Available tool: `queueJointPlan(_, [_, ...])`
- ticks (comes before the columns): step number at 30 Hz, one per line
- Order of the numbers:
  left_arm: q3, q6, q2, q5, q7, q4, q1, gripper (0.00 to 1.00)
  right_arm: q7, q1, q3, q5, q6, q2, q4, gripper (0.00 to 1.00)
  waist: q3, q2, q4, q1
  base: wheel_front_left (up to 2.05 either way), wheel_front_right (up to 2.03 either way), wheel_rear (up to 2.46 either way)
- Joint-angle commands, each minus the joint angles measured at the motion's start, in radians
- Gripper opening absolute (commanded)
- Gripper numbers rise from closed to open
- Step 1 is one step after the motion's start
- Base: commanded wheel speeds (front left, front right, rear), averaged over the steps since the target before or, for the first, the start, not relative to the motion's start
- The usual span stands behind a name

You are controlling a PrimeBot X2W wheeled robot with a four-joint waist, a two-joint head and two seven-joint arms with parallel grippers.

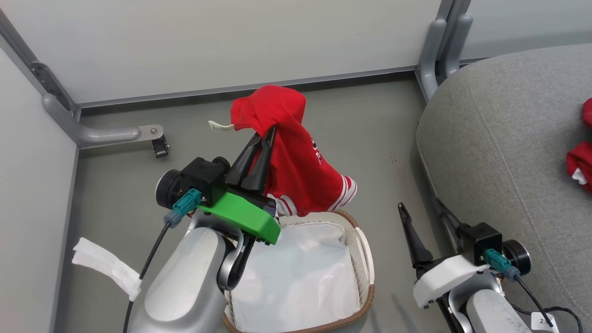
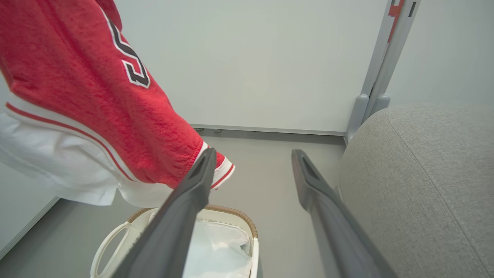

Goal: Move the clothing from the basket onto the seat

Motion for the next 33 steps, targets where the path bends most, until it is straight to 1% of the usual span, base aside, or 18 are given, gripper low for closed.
queueJointPlan(1, [-0.006,-0.005,0.002,-0.005,-0.001,-0.003,-0.001,0.00,-0.002,0.000,0.009,0.005,-0.001,-0.004,0.000,1.00,0.003,-0.0001,0.001,0.0000,0.00,0.00,0.00])
queueJointPlan(6, [-0.035,-0.003,0.002,-0.026,-0.001,-0.017,0.010,0.00,-0.002,-0.051,0.093,-0.007,-0.001,-0.011,0.010,1.00,0.019,-0.0001,0.012,0.0000,0.00,0.00,0.00])
queueJointPlan(8, [-0.053,0.002,0.002,-0.034,-0.001,-0.020,0.014,0.00,-0.002,-0.089,0.156,-0.015,-0.001,-0.038,0.009,1.00,0.025,-0.0001,0.020,0.0000,0.00,0.00,0.00])
queueJointPlan(11, [-0.079,0.006,0.002,-0.051,-0.001,-0.024,0.020,0.00,-0.002,-0.157,0.253,0.008,-0.001,-0.078,0.022,1.00,0.032,-0.0001,0.033,0.0000,0.00,0.00,0.00])
queueJointPlan(16, [-0.126,0.014,0.002,-0.069,-0.001,-0.026,0.016,0.00,-0.002,-0.298,0.408,0.073,-0.001,-0.141,0.063,1.00,0.041,-0.0001,0.059,0.0000,0.00,0.00,0.00])
queueJointPlan(18, [-0.143,0.018,0.002,-0.078,-0.001,-0.031,0.008,0.00,-0.002,-0.347,0.455,0.096,-0.001,-0.157,0.092,1.00,0.043,-0.0001,0.071,0.0000,0.00,0.00,0.00])
queueJointPlan(22, [-0.177,0.021,0.002,-0.100,-0.001,-0.046,-0.004,0.00,-0.002,-0.426,0.558,0.139,-0.001,-0.159,0.178,1.00,0.045,-0.0001,0.095,0.0000,0.00,0.00,0.00])
queueJointPlan(25, [-0.201,0.023,0.002,-0.112,-0.001,-0.054,-0.010,0.00,-0.002,-0.458,0.637,0.188,-0.001,-0.141,0.245,1.00,0.046,-0.0001,0.111,0.0000,0.00,0.00,0.00])
queueJointPlan(26, [-0.208,0.024,0.002,-0.114,-0.001,-0.057,-0.012,0.00,-0.002,-0.467,0.659,0.212,-0.001,-0.133,0.266,0.95,0.046,-0.0001,0.116,0.0000,0.00,0.00,0.00])
queueJointPlan(27, [-0.214,0.026,0.002,-0.116,-0.001,-0.060,-0.014,0.00,-0.002,-0.473,0.670,0.230,-0.001,-0.127,0.281,0.69,0.047,-0.0001,0.119,0.0000,0.00,0.00,0.00])
queueJointPlan(28, [-0.219,0.028,0.002,-0.121,-0.001,-0.064,-0.015,0.00,-0.002,-0.480,0.679,0.242,-0.001,-0.123,0.294,0.00,0.049,-0.0001,0.124,0.0000,0.00,0.00,0.00])
queueJointPlan(31, [-0.226,0.037,0.002,-0.120,-0.001,-0.067,-0.015,0.00,-0.002,-0.480,0.667,0.269,-0.001,-0.113,0.296,0.00,0.052,-0.0001,0.129,0.0000,0.00,0.00,0.00])
queueJointPlan(33, [-0.218,0.044,0.002,-0.111,-0.001,-0.064,-0.011,0.00,-0.002,-0.461,0.633,0.272,-0.001,-0.115,0.280,0.00,0.055,-0.0001,0.125,0.0000,0.00,0.00,0.00])
